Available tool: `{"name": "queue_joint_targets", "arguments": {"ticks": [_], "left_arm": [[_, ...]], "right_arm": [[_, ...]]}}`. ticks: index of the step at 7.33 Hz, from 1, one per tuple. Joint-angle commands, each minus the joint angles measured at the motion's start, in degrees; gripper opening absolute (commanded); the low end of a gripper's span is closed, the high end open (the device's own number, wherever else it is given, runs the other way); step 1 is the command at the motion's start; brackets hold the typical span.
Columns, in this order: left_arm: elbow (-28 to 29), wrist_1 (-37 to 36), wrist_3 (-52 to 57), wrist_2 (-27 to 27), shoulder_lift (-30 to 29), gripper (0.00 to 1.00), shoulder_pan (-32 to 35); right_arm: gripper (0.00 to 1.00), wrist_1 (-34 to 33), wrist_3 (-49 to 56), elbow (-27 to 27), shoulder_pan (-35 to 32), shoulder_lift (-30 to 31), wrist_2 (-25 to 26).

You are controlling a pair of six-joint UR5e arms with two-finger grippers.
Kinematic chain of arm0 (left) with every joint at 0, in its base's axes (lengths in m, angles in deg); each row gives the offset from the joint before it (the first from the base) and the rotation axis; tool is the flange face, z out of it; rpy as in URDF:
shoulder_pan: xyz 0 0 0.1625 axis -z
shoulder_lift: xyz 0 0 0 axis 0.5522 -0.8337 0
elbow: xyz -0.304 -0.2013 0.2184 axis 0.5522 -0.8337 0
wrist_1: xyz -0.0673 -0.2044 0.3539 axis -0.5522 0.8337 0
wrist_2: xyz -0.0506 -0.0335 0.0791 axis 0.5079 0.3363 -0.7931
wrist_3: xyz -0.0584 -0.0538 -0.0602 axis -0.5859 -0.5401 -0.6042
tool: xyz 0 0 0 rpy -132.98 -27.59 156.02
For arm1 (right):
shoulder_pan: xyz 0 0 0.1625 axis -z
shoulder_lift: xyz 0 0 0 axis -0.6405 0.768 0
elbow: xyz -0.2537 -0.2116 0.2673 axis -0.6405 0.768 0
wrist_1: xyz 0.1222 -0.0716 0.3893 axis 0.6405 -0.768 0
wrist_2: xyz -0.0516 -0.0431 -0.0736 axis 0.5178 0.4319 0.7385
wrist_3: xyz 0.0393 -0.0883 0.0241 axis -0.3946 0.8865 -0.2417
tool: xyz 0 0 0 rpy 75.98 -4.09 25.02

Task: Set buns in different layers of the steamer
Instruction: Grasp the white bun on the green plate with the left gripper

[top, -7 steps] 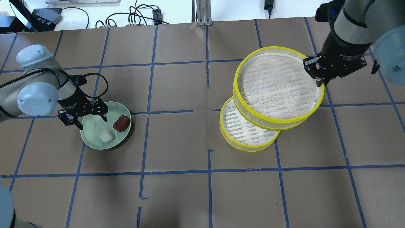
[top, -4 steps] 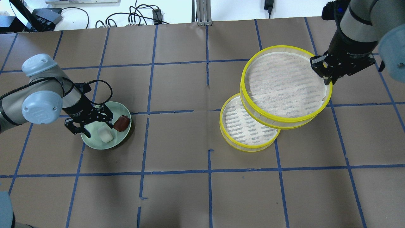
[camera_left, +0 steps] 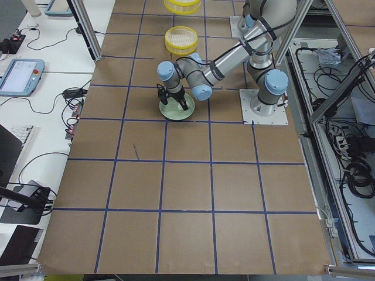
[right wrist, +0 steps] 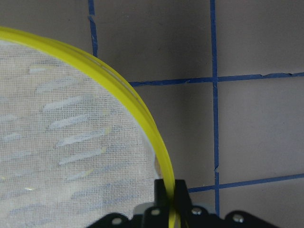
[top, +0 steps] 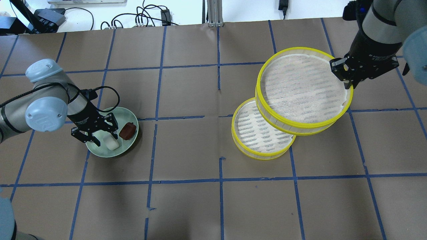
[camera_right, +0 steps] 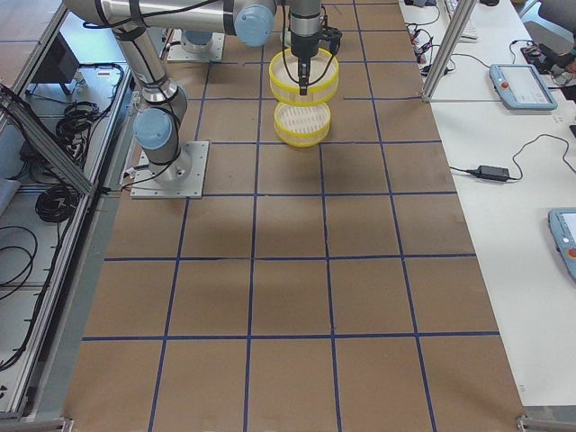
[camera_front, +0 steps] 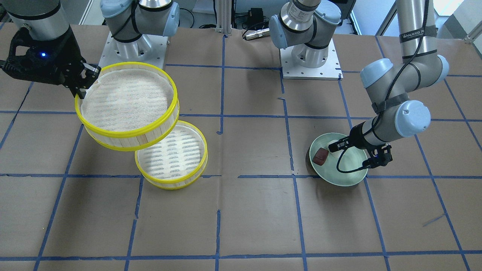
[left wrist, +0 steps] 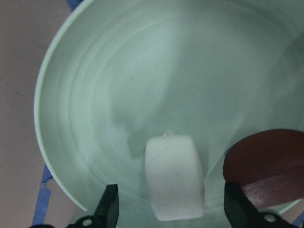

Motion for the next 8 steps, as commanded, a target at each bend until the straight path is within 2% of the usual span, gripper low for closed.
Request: {"name": "queue_joint_targets", "arguments": {"ticks": [1,2,3,4,5,6,8], "left_arm": [[-0.19,0.03,0.15,0.00,-0.12,0.41,0.00],[0.24,0.03,0.24,0.00,-0.03,0.33,0.00],[0.34,0.03,0.41,-0.17,0.49,0.14,0.00],[0.86,0.03,0.50,-2.52,1.28,0.02,0.00],[2.78,0.63,0.59,-7.86,2.59,0.01,0.52],[4.80,2.82,0.59,-9.65,4.09,0.01,1.66],[12.77,11.14,-0.72,-9.23,4.80,0.01,9.71]], "right_arm": [[0.09,0.00,-0.04,0.09,0.01,0.01,-0.07],[0.09,0.00,-0.04,0.09,0.01,0.01,0.02],[0.09,0.00,0.05,0.18,0.01,0.01,0.02],[0.09,0.00,0.05,0.18,0.09,0.01,0.19],[0.09,0.00,1.36,0.18,0.27,-0.08,0.63],[0.09,-0.18,1.98,0.18,1.05,-0.17,0.72],[0.09,-0.18,6.09,0.09,7.96,-0.08,1.69]]}}
